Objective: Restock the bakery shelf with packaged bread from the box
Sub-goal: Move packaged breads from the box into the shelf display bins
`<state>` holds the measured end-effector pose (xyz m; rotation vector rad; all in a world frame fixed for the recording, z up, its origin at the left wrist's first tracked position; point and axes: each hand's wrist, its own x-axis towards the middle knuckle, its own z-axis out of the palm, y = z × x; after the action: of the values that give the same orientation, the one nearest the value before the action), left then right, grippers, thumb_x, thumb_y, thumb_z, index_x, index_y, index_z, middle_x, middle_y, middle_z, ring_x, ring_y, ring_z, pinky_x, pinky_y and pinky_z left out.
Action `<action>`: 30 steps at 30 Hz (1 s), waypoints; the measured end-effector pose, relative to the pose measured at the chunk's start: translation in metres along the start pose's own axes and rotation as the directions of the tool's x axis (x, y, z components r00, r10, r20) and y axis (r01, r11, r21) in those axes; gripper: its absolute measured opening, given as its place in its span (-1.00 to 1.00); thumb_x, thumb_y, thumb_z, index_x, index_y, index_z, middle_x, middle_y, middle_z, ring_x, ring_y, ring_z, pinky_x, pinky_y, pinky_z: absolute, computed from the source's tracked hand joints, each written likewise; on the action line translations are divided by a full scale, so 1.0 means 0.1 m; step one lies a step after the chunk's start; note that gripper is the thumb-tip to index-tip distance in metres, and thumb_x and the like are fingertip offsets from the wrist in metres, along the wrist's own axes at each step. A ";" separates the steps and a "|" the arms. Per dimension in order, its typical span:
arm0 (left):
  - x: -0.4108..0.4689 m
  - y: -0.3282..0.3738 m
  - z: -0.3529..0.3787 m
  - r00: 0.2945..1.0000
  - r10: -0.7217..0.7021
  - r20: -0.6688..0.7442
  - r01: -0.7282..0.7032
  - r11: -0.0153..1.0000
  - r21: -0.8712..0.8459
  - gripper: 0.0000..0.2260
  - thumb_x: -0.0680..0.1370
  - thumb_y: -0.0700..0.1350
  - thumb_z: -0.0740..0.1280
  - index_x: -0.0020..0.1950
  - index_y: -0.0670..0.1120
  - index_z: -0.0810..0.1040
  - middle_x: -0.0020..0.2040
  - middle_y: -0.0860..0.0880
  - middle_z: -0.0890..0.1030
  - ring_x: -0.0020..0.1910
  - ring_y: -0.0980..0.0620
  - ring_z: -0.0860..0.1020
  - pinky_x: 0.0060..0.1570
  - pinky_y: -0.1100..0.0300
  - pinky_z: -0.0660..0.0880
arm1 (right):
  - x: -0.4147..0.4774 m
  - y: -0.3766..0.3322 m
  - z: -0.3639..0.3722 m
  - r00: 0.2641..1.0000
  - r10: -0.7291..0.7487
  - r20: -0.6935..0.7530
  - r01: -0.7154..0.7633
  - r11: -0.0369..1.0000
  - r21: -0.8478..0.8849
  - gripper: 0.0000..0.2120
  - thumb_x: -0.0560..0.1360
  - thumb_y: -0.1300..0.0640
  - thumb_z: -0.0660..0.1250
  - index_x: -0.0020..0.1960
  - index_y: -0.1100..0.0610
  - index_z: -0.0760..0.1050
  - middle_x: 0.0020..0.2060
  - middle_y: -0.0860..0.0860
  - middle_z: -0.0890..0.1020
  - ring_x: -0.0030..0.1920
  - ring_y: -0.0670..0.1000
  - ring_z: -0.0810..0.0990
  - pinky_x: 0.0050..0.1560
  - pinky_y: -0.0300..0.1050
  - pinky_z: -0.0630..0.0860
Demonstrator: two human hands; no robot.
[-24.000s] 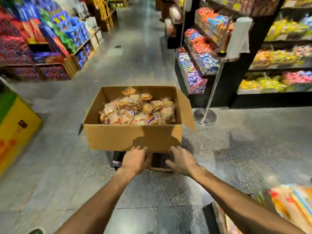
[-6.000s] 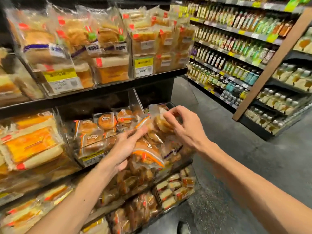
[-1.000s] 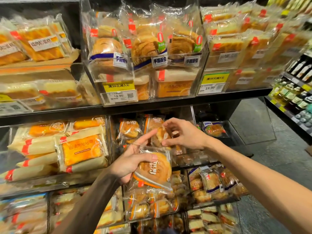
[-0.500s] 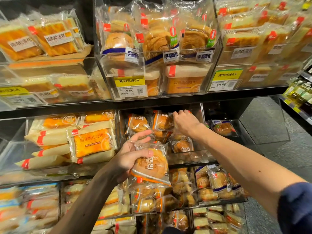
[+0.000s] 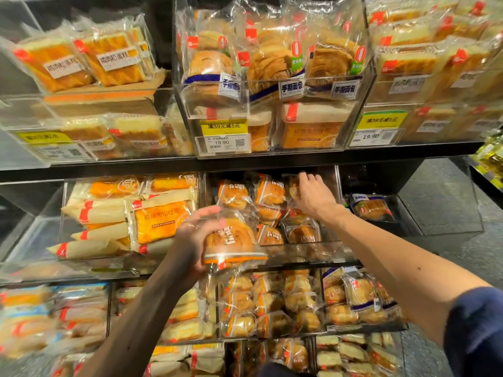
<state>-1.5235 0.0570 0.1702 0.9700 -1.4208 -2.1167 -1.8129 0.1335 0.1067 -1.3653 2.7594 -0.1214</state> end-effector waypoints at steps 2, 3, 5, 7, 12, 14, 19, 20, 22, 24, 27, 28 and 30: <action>0.00 0.05 -0.07 0.997 0.023 -0.067 -0.028 0.997 -0.073 -0.65 0.49 -0.21 0.38 0.27 -0.05 0.52 0.14 -0.19 0.63 0.05 -0.21 0.65 -0.19 0.00 0.64 | -0.14 -0.03 -0.07 0.999 -0.043 -0.028 0.045 0.998 0.054 -0.41 0.52 0.03 0.38 0.43 0.24 0.25 0.32 0.21 0.42 0.37 0.21 0.34 0.43 0.05 0.25; 0.00 0.07 -0.10 0.993 0.049 -0.104 -0.061 0.992 -0.111 -0.65 0.51 -0.22 0.38 0.29 -0.07 0.50 0.14 -0.20 0.63 0.05 -0.22 0.65 -0.16 -0.02 0.64 | -0.24 -0.08 -0.11 0.996 -0.048 -0.077 0.058 0.989 0.137 -0.48 0.52 0.03 0.38 0.39 0.21 0.32 0.30 0.17 0.43 0.34 0.18 0.35 0.39 0.03 0.28; 0.01 0.12 -0.10 0.983 0.101 -0.152 -0.129 0.974 -0.186 -0.64 0.52 -0.23 0.38 0.31 -0.13 0.48 0.09 -0.20 0.66 -0.01 -0.19 0.68 -0.15 -0.03 0.65 | -0.51 -0.25 -0.24 0.990 0.024 -0.137 0.038 0.902 0.431 -0.63 0.54 -0.03 0.37 0.25 0.15 0.46 0.19 0.07 0.51 0.22 0.09 0.45 0.27 0.01 0.41; 0.04 0.15 -0.04 0.969 0.157 -0.192 -0.205 0.943 -0.264 -0.63 0.49 -0.21 0.40 0.29 -0.13 0.48 0.07 -0.20 0.67 -0.04 -0.15 0.68 -0.12 -0.07 0.65 | -0.83 -0.51 -0.39 0.995 0.030 0.093 -0.092 0.600 0.795 -0.59 0.49 -0.16 0.40 0.14 0.14 0.50 0.02 0.02 0.63 0.02 0.03 0.60 0.14 0.04 0.54; 0.13 0.12 0.25 0.912 0.358 -0.200 -0.396 0.895 -0.206 -0.80 0.53 -0.13 0.42 0.14 0.00 0.57 0.07 -0.17 0.65 0.01 -0.07 0.63 -0.11 0.10 0.60 | -1.18 -1.01 -0.55 0.917 -0.160 0.365 -0.379 -0.066 0.923 -0.37 0.35 -0.05 0.53 0.24 0.22 0.34 -0.19 0.14 0.67 -0.16 0.13 0.63 0.02 0.06 0.56; 0.14 0.11 0.25 0.897 0.420 -0.138 -0.428 0.903 -0.034 -0.83 0.51 -0.01 0.45 0.09 0.08 0.62 0.07 -0.08 0.67 0.07 -0.03 0.64 -0.03 0.08 0.59 | -1.10 -1.03 -0.57 0.949 -0.042 0.313 -0.315 -0.028 0.949 -0.45 0.43 0.06 0.52 0.27 0.23 0.35 -0.15 0.13 0.67 -0.18 0.07 0.64 0.05 0.01 0.59; 0.25 0.17 -0.01 0.915 0.392 0.093 -0.364 0.707 0.606 -0.57 0.47 -0.06 0.51 0.28 0.22 0.50 0.09 0.15 0.60 0.04 0.23 0.57 0.10 0.19 0.56 | -0.95 -0.86 -0.58 0.969 0.100 0.227 -0.246 0.251 0.936 -0.55 0.46 0.22 0.50 0.20 0.10 0.31 -0.08 0.12 0.63 -0.24 -0.04 0.65 -0.36 -0.26 0.56; 0.27 0.15 -0.02 0.938 0.320 0.131 -0.314 0.627 0.713 -0.49 0.48 -0.03 0.50 0.37 0.22 0.43 0.11 0.16 0.57 0.04 0.23 0.55 0.09 0.22 0.52 | -0.92 -0.83 -0.52 0.970 0.096 0.222 -0.242 0.308 0.920 -0.53 0.44 0.22 0.51 0.18 0.09 0.29 -0.01 0.15 0.62 -0.17 0.01 0.66 -0.34 -0.22 0.58; 0.33 0.09 -0.04 0.959 0.233 0.160 -0.245 0.399 0.883 -0.43 0.50 0.09 0.45 0.45 0.27 0.31 0.20 0.13 0.53 0.17 0.13 0.51 0.17 0.13 0.43 | -0.88 -0.86 -0.41 0.973 0.086 0.212 -0.228 0.441 0.868 -0.53 0.43 0.21 0.53 0.16 0.06 0.30 0.01 0.14 0.62 -0.12 0.05 0.65 -0.29 -0.18 0.61; 0.38 0.03 -0.04 0.961 0.213 0.176 -0.204 0.117 0.972 -0.44 0.54 0.18 0.37 0.50 0.24 0.25 0.25 -0.01 0.57 0.28 -0.06 0.46 0.26 0.00 0.39 | -0.82 -0.89 -0.25 0.974 0.071 0.216 -0.219 0.554 0.803 -0.54 0.40 0.10 0.55 0.12 0.00 0.32 -0.02 0.09 0.65 -0.07 0.09 0.66 -0.08 0.05 0.65; 0.42 0.03 0.02 0.966 0.196 0.170 -0.138 -0.166 0.976 -0.46 0.60 0.15 0.28 0.55 0.11 0.22 0.27 -0.13 0.57 0.32 -0.16 0.40 0.29 -0.05 0.32 | -0.75 -0.97 -0.12 0.971 0.048 0.233 -0.212 0.620 0.755 -0.55 0.44 0.00 0.52 0.17 0.02 0.34 0.03 0.09 0.62 0.01 0.11 0.64 0.07 0.13 0.61; 0.43 0.04 0.05 0.967 0.197 0.161 -0.115 -0.226 0.967 -0.46 0.61 0.14 0.26 0.56 0.10 0.22 0.28 -0.12 0.57 0.33 -0.16 0.37 0.30 -0.05 0.31 | -0.74 -1.00 -0.11 0.972 0.050 0.231 -0.210 0.635 0.744 -0.55 0.45 -0.01 0.50 0.20 0.03 0.35 0.05 0.08 0.60 0.03 0.09 0.62 0.08 0.08 0.60; 0.46 0.01 0.08 0.972 0.189 0.142 -0.071 -0.340 0.938 -0.50 0.62 0.14 0.23 0.54 0.08 0.26 0.33 -0.12 0.52 0.37 -0.14 0.31 0.31 -0.05 0.27 | -0.71 -1.03 -0.07 0.970 0.046 0.240 -0.212 0.645 0.734 -0.58 0.50 0.01 0.46 0.24 0.07 0.36 0.06 0.06 0.58 0.03 0.06 0.60 0.02 -0.05 0.57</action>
<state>-1.5609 0.0307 0.1585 1.0981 -3.0699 0.0454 -1.6894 0.1284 0.1251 -0.8656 2.1706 -0.9557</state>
